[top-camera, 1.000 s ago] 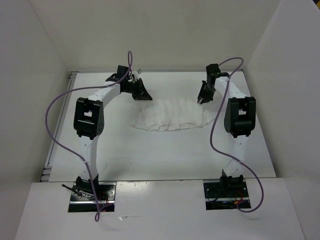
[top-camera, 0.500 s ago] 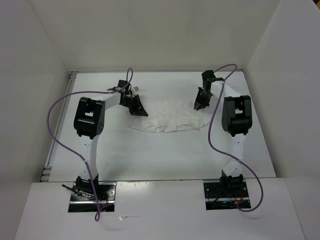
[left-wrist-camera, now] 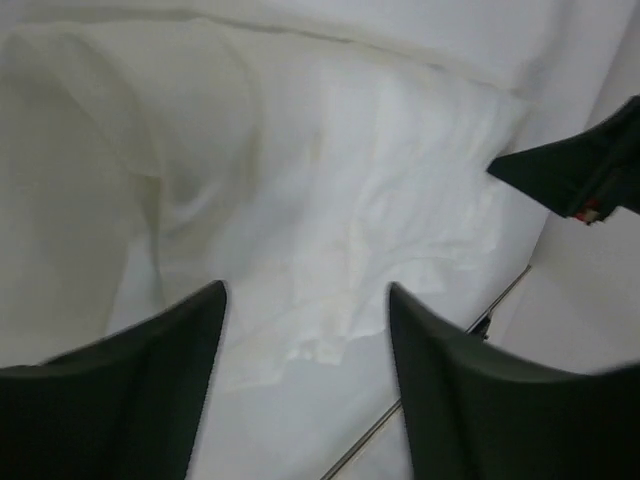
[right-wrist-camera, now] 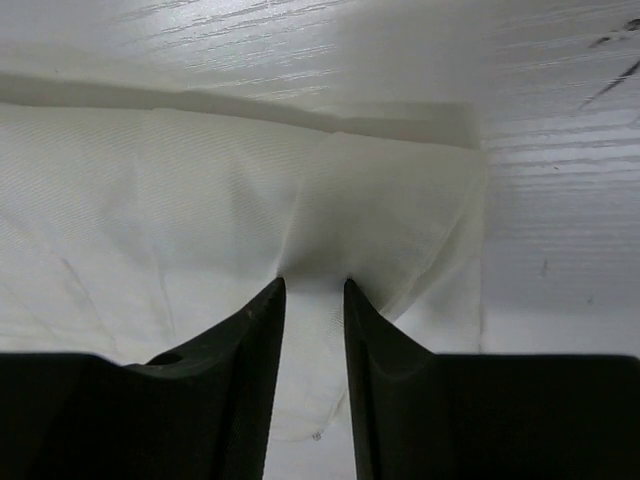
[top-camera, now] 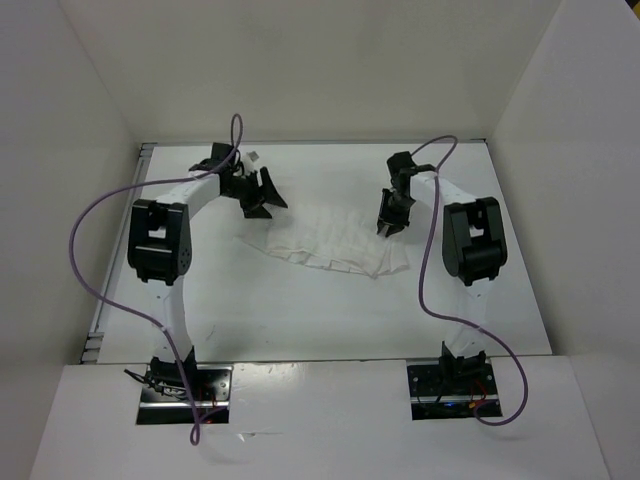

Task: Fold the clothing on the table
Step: Fold the skirt

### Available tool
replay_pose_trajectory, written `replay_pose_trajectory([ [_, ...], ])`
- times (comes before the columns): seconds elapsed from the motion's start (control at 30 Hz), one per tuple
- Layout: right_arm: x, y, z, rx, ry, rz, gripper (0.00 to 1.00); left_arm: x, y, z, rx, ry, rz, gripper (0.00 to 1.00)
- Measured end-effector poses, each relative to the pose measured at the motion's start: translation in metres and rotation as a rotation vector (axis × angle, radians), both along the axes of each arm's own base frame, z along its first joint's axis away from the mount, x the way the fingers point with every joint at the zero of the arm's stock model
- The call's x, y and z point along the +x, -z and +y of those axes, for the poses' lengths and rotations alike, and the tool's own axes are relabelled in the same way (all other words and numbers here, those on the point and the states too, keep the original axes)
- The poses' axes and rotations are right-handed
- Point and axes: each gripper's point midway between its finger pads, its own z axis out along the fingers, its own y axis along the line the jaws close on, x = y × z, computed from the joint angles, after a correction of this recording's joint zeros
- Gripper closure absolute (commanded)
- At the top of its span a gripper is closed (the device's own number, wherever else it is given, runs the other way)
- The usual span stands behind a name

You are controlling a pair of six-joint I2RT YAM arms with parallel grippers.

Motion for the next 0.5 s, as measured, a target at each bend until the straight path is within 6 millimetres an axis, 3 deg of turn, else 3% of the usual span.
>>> replay_pose_trajectory([
  [0.1,0.004,-0.018,-0.002,-0.013,-0.015,-0.026,0.64,0.003,-0.060,0.004,0.015,0.023,-0.151,0.14],
  [0.2,0.016,-0.051,0.000,0.000,-0.028,-0.099,0.64,0.016,-0.132,0.016,0.063,0.023,-0.363,0.09],
  [0.3,0.023,-0.081,0.003,0.021,-0.036,-0.171,0.63,0.030,-0.172,0.038,0.142,0.009,-0.512,0.09],
  [0.4,0.020,-0.096,0.004,0.034,-0.044,-0.195,0.63,0.041,-0.162,0.060,0.221,0.007,-0.536,0.09],
  [0.5,0.016,-0.104,0.004,0.037,-0.049,-0.204,0.63,0.045,-0.113,0.079,0.288,0.016,-0.463,0.09],
])
